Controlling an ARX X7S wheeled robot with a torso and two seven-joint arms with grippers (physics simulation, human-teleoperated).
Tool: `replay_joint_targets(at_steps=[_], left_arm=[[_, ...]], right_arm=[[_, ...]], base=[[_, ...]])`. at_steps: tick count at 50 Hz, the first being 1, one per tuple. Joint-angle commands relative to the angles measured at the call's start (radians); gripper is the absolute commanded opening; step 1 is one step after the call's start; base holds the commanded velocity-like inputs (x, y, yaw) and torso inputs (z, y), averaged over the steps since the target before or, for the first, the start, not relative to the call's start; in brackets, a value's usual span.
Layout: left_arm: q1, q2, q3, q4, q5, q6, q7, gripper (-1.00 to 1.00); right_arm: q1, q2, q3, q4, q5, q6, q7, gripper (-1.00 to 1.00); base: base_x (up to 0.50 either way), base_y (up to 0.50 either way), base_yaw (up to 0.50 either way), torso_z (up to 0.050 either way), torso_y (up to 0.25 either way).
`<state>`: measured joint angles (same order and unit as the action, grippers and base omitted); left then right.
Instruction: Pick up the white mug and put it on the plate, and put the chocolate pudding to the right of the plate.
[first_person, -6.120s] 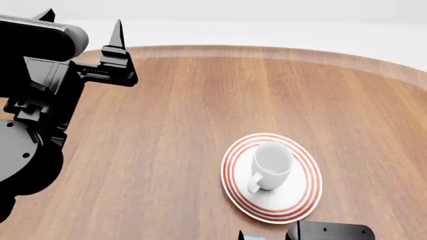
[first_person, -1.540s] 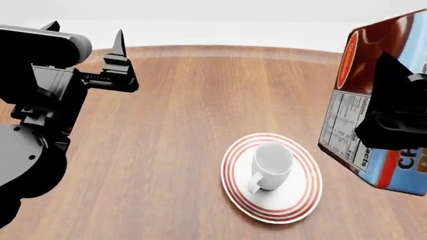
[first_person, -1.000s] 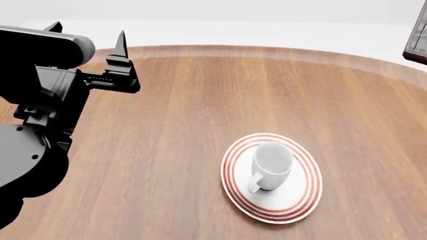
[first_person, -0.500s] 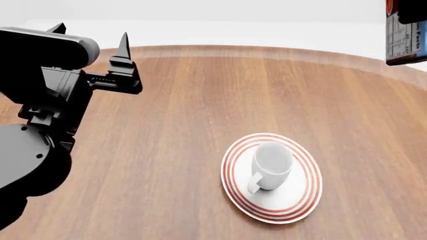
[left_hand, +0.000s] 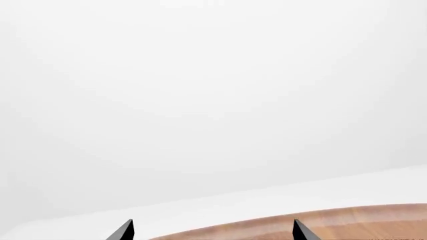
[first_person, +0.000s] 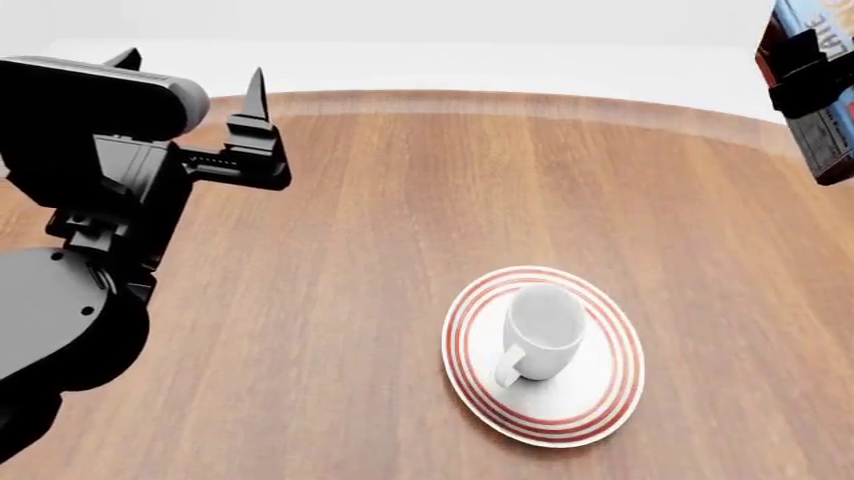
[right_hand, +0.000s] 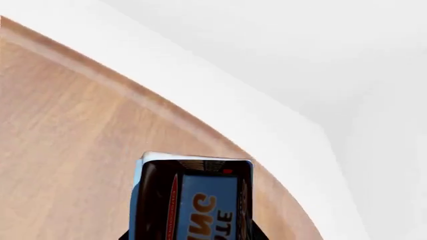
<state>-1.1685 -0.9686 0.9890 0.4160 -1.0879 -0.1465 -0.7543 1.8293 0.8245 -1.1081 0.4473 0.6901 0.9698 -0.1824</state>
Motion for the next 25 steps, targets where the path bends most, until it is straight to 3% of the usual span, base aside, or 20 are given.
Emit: replay_joint_targets(at_steps=[1, 13, 17, 25], left_arm=[[0.003, 0.023, -0.019, 0.002, 0.014, 0.001, 0.025, 1.0], [0.007, 0.026, -0.019, -0.002, 0.018, 0.001, 0.029, 1.0], [0.008, 0.033, -0.016, 0.003, 0.024, -0.001, 0.027, 1.0], [0.01, 0.028, -0.018, 0.005, 0.024, -0.002, 0.027, 1.0]], right_arm=[[-0.026, 0.002, -0.053, 0.01, -0.061, 0.005, -0.109, -1.0], [-0.13, 0.058, 0.023, -0.016, 0.037, 0.016, -0.051, -1.0], [-0.177, 0.058, 0.128, 0.028, 0.126, 0.002, 0.03, -1.0], [-0.243, 0.093, 0.143, 0.021, 0.153, 0.012, 0.076, -1.0]], base=[[0.0, 0.0, 0.0, 0.0, 0.0], [0.0, 0.0, 0.0, 0.0, 0.0], [0.0, 0.0, 0.0, 0.0, 0.0], [0.0, 0.0, 0.0, 0.0, 0.0]])
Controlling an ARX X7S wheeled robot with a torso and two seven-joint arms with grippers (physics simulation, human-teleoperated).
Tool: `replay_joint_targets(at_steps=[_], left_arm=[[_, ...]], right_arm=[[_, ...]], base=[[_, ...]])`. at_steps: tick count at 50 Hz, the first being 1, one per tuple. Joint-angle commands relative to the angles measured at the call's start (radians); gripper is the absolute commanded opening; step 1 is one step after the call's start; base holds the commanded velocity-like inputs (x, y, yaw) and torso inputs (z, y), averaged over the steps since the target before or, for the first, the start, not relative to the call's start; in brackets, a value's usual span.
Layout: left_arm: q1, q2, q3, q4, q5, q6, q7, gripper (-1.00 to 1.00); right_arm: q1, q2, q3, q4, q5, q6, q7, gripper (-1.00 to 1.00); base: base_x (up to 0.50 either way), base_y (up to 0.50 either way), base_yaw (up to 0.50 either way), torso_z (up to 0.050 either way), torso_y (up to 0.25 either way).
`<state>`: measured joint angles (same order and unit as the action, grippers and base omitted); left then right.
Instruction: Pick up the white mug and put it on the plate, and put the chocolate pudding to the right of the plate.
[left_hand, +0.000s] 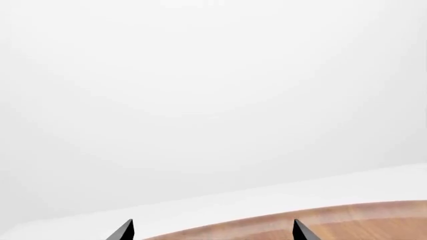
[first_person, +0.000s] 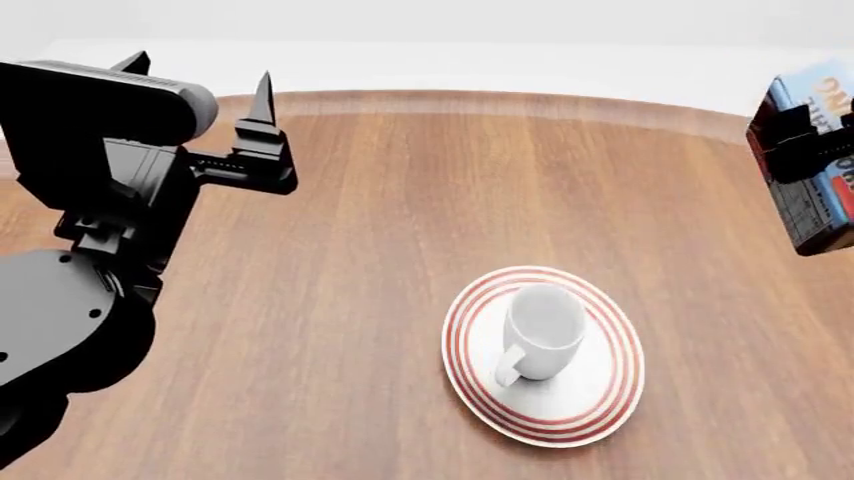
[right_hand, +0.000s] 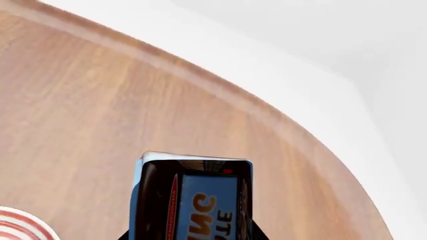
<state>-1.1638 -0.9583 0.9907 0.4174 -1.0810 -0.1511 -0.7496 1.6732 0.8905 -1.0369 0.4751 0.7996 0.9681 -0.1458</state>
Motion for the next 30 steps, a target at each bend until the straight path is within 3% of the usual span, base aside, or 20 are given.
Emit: replay_joint_targets(at_steps=[1, 22, 30], left_arm=[[0.006, 0.018, -0.02, 0.004, 0.017, 0.003, 0.022, 1.0], [0.008, 0.022, -0.021, 0.007, 0.021, -0.002, 0.019, 1.0], [0.01, 0.025, -0.02, 0.006, 0.025, -0.004, 0.02, 1.0]], right_arm=[[-0.092, 0.03, 0.074, -0.008, 0.046, 0.012, 0.042, -1.0], [-0.226, 0.161, 0.166, -0.084, 0.177, 0.01, 0.132, -1.0], [-0.318, 0.148, 0.288, -0.028, 0.319, -0.085, 0.191, -1.0]], base=[[0.0, 0.0, 0.0, 0.0, 0.0], [0.0, 0.0, 0.0, 0.0, 0.0], [0.0, 0.0, 0.0, 0.0, 0.0]])
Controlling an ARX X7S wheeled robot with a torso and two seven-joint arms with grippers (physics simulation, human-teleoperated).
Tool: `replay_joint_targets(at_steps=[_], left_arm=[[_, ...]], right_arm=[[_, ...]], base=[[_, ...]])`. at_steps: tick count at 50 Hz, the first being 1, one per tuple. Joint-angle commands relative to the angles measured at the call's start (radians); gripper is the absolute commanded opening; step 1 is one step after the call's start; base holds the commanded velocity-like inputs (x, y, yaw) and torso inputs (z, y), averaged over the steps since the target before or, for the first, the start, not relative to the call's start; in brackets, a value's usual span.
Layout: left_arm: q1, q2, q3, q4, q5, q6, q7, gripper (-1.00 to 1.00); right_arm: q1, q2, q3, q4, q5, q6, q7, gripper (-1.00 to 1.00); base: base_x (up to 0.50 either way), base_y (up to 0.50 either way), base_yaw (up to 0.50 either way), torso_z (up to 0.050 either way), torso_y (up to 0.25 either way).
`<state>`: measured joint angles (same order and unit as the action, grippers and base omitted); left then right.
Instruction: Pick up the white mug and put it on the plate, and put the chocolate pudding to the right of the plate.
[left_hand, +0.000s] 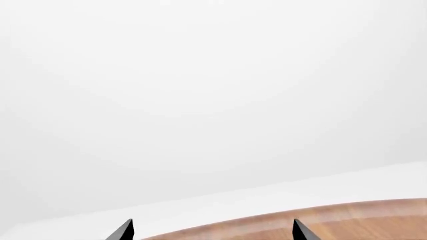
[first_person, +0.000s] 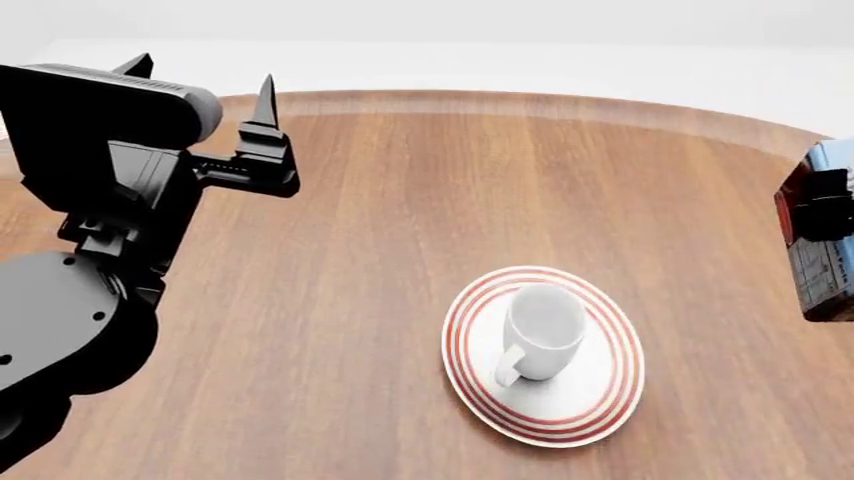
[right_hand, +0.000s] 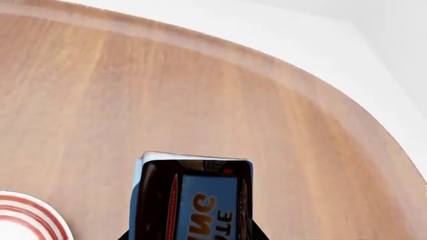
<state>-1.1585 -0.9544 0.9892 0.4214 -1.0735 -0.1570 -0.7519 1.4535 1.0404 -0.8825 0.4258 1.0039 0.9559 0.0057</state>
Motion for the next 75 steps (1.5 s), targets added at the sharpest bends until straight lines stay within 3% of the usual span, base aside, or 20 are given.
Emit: replay_joint_targets(at_steps=[1, 9, 42, 75], left_arm=[[0.006, 0.021, -0.019, 0.002, 0.017, 0.002, 0.023, 1.0], [0.007, 0.021, -0.019, 0.006, 0.017, -0.001, 0.021, 1.0], [0.014, 0.028, -0.02, -0.002, 0.02, -0.005, 0.028, 1.0], [0.018, 0.039, -0.019, -0.002, 0.029, -0.014, 0.03, 1.0]], right_arm=[[-0.12, -0.006, 0.15, 0.04, 0.133, -0.094, 0.041, -1.0], [-0.214, 0.001, 0.126, 0.032, 0.133, -0.126, 0.018, -1.0], [-0.302, -0.02, 0.047, 0.08, 0.054, -0.157, -0.027, -1.0], [-0.407, -0.014, 0.068, 0.107, 0.087, -0.222, -0.022, -1.0]], base=[[0.0, 0.0, 0.0, 0.0, 0.0], [0.0, 0.0, 0.0, 0.0, 0.0], [0.0, 0.0, 0.0, 0.0, 0.0], [0.0, 0.0, 0.0, 0.0, 0.0]])
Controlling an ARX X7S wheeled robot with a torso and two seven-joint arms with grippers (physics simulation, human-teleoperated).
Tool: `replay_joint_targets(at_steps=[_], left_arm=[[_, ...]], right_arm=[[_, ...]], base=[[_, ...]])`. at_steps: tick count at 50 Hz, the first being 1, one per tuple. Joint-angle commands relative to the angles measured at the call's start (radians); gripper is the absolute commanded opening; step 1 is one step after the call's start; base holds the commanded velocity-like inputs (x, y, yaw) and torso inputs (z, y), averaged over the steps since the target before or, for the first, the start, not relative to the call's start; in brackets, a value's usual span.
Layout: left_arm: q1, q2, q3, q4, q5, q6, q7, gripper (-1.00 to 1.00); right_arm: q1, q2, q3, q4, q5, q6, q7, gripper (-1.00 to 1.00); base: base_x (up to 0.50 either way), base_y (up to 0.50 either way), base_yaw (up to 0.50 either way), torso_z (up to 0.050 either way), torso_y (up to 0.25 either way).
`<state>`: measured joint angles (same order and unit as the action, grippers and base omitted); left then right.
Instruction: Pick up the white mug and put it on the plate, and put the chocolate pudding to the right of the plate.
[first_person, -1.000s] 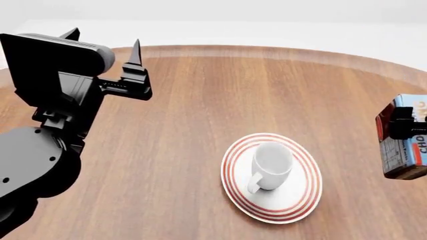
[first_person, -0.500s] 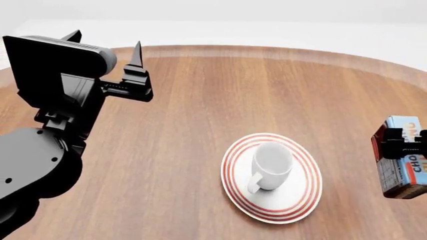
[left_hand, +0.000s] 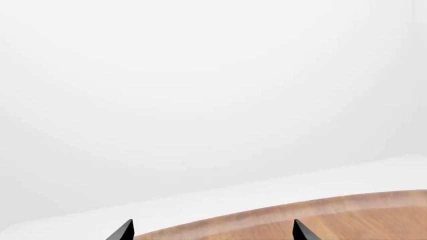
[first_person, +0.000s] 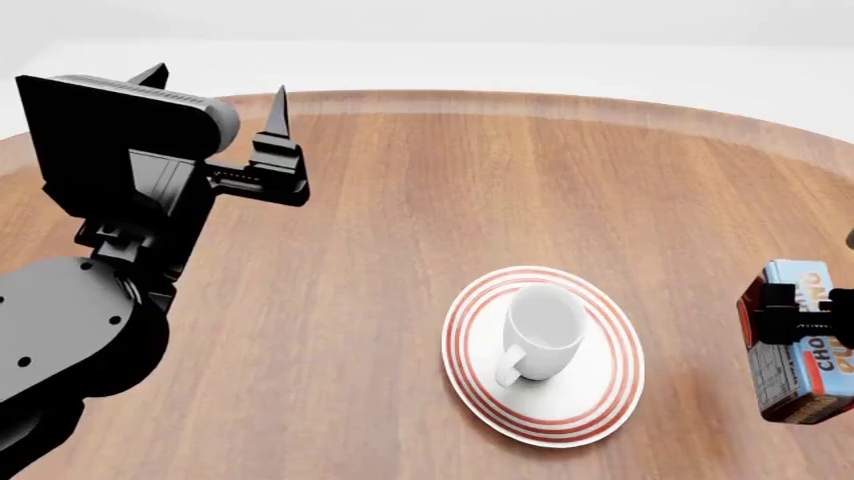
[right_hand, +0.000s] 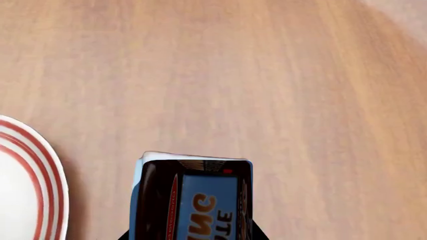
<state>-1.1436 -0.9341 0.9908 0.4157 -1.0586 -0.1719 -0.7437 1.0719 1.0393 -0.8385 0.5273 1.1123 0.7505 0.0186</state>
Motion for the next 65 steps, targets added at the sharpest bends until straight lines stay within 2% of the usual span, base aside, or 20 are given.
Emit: replay_joint_targets(at_steps=[1, 50, 65], left_arm=[[0.003, 0.019, -0.02, 0.004, 0.014, 0.0, 0.021, 1.0], [0.011, 0.03, -0.023, 0.002, 0.021, -0.007, 0.024, 1.0], [0.014, 0.029, -0.025, 0.0, 0.021, -0.007, 0.027, 1.0]], right_arm=[[-0.027, -0.013, 0.025, 0.006, -0.02, -0.018, -0.034, -1.0], [-0.119, -0.013, 0.044, 0.044, -0.004, -0.093, -0.046, -1.0], [-0.124, -0.062, 0.023, 0.052, -0.017, -0.103, -0.097, -1.0]], base=[[0.0, 0.0, 0.0, 0.0, 0.0], [0.0, 0.0, 0.0, 0.0, 0.0], [0.0, 0.0, 0.0, 0.0, 0.0]])
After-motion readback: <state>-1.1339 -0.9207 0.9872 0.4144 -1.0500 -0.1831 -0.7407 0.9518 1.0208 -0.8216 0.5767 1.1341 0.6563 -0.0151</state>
